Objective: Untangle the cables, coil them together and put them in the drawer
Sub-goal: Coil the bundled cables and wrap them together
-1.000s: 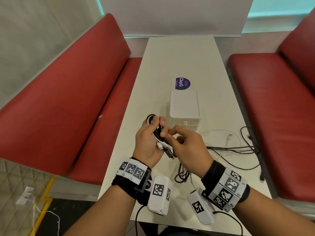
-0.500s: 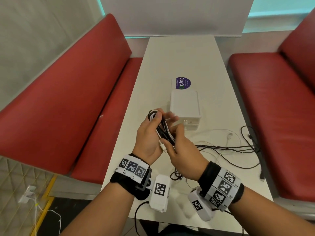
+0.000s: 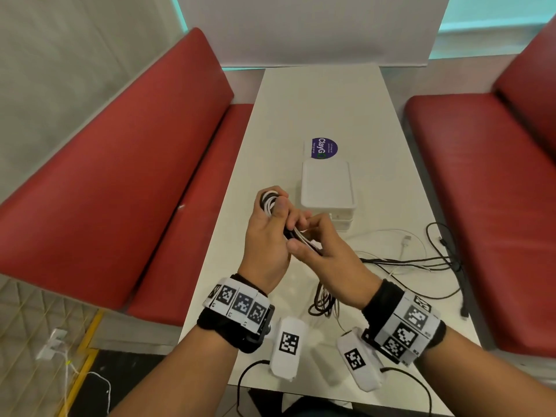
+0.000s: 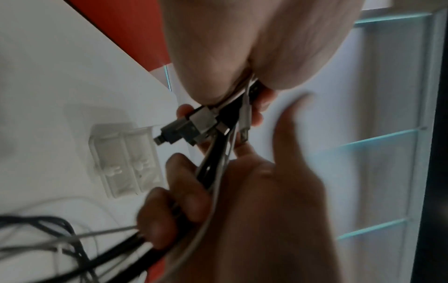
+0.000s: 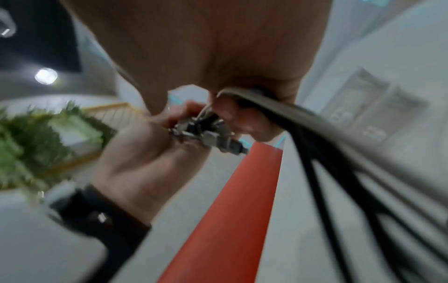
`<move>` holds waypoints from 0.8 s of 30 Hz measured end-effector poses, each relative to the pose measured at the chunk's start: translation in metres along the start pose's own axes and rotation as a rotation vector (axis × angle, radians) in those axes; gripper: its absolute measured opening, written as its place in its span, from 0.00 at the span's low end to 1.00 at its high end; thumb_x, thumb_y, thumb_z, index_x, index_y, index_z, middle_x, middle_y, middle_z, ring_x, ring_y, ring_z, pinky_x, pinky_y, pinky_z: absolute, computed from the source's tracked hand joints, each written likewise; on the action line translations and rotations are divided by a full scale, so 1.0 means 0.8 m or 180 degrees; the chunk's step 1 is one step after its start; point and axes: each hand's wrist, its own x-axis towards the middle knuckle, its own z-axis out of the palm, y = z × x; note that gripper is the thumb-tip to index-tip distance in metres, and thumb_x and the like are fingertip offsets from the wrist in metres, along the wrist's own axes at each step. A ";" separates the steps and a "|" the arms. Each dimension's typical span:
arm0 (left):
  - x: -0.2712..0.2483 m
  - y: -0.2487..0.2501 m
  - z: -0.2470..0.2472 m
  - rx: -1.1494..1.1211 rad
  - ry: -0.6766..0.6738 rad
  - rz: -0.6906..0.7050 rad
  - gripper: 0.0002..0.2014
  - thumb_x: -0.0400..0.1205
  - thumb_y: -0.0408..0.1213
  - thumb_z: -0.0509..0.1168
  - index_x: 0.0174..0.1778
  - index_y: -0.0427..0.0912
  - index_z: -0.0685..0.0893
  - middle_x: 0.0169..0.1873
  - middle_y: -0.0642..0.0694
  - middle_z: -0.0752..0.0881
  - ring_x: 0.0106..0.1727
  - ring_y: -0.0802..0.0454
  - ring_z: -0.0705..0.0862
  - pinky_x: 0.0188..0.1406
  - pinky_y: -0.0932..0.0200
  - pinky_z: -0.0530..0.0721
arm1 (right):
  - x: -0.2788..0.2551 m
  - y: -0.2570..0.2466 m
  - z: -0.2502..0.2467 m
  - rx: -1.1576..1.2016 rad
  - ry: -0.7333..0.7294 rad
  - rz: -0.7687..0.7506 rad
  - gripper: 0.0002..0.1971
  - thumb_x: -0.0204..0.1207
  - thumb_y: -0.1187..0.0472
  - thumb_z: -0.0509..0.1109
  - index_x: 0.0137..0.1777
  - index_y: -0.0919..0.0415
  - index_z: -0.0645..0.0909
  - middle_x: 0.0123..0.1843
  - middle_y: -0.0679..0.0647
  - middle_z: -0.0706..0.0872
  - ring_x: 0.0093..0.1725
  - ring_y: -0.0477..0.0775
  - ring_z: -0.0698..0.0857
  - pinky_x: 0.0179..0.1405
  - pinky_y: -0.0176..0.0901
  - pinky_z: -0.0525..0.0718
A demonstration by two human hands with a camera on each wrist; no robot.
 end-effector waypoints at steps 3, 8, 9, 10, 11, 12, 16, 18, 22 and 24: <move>-0.001 0.010 0.003 -0.0355 -0.0098 -0.0204 0.05 0.92 0.39 0.55 0.55 0.42 0.74 0.31 0.47 0.68 0.32 0.49 0.75 0.58 0.45 0.83 | 0.002 0.006 0.008 -0.0867 0.0268 -0.0234 0.19 0.80 0.39 0.69 0.56 0.47 0.64 0.59 0.33 0.81 0.56 0.45 0.86 0.55 0.57 0.86; 0.006 0.016 -0.004 -0.0410 0.0010 -0.0186 0.09 0.93 0.45 0.53 0.56 0.44 0.73 0.28 0.47 0.69 0.24 0.48 0.76 0.49 0.42 0.87 | 0.009 0.012 -0.003 -0.0374 0.0582 0.0060 0.31 0.63 0.32 0.81 0.53 0.49 0.71 0.52 0.49 0.88 0.48 0.51 0.90 0.47 0.54 0.88; 0.008 0.015 -0.007 -0.0289 0.0030 -0.0163 0.10 0.93 0.45 0.53 0.54 0.44 0.73 0.28 0.47 0.69 0.22 0.49 0.73 0.41 0.46 0.85 | 0.009 0.010 -0.009 -0.0352 0.0338 0.0128 0.27 0.65 0.34 0.81 0.54 0.49 0.76 0.52 0.48 0.90 0.48 0.49 0.90 0.47 0.48 0.87; 0.010 0.015 -0.010 -0.0176 0.0044 -0.0153 0.10 0.93 0.45 0.52 0.52 0.44 0.73 0.27 0.47 0.69 0.21 0.50 0.70 0.34 0.52 0.80 | 0.009 0.007 -0.013 -0.0376 0.0051 0.0185 0.22 0.68 0.37 0.79 0.54 0.49 0.81 0.50 0.50 0.91 0.45 0.46 0.90 0.44 0.42 0.85; 0.012 0.015 -0.013 -0.0112 0.0060 -0.0172 0.11 0.94 0.45 0.52 0.51 0.44 0.73 0.27 0.48 0.68 0.20 0.52 0.67 0.29 0.55 0.75 | 0.009 0.008 -0.015 -0.0338 -0.0209 0.0255 0.19 0.72 0.39 0.76 0.53 0.53 0.84 0.46 0.53 0.92 0.41 0.45 0.90 0.41 0.39 0.82; 0.015 0.016 -0.014 -0.0104 0.0065 -0.0210 0.10 0.94 0.44 0.52 0.50 0.45 0.73 0.27 0.48 0.68 0.19 0.53 0.64 0.27 0.57 0.72 | 0.007 0.012 -0.016 -0.0198 -0.0414 0.0330 0.20 0.76 0.39 0.73 0.50 0.58 0.84 0.41 0.57 0.92 0.37 0.46 0.88 0.39 0.39 0.80; 0.026 0.030 -0.019 0.0243 -0.0086 -0.0053 0.09 0.94 0.44 0.52 0.56 0.44 0.74 0.28 0.48 0.67 0.20 0.54 0.61 0.22 0.58 0.69 | -0.005 0.043 -0.007 0.0454 -0.0683 0.0715 0.20 0.86 0.44 0.63 0.55 0.63 0.78 0.28 0.55 0.74 0.23 0.53 0.76 0.29 0.46 0.78; 0.033 0.040 -0.025 0.0565 -0.0087 0.0185 0.11 0.94 0.44 0.53 0.61 0.42 0.77 0.29 0.49 0.69 0.22 0.53 0.62 0.23 0.56 0.72 | -0.014 0.053 -0.002 0.0319 -0.0572 0.0887 0.16 0.88 0.45 0.61 0.58 0.59 0.76 0.29 0.50 0.70 0.24 0.51 0.69 0.28 0.49 0.76; 0.045 0.041 -0.040 0.1690 -0.0122 0.0596 0.10 0.93 0.42 0.55 0.56 0.45 0.80 0.28 0.57 0.72 0.24 0.56 0.66 0.25 0.56 0.69 | -0.023 0.046 0.001 -0.0870 -0.0487 0.0606 0.16 0.89 0.43 0.56 0.54 0.56 0.73 0.35 0.50 0.77 0.33 0.52 0.75 0.41 0.59 0.81; 0.050 0.035 -0.046 0.2555 -0.0308 0.0776 0.07 0.92 0.44 0.57 0.53 0.48 0.78 0.28 0.59 0.75 0.26 0.58 0.69 0.27 0.56 0.70 | -0.027 0.030 0.004 -0.1830 -0.0848 0.0381 0.14 0.89 0.44 0.56 0.57 0.55 0.70 0.47 0.52 0.87 0.42 0.58 0.84 0.47 0.60 0.83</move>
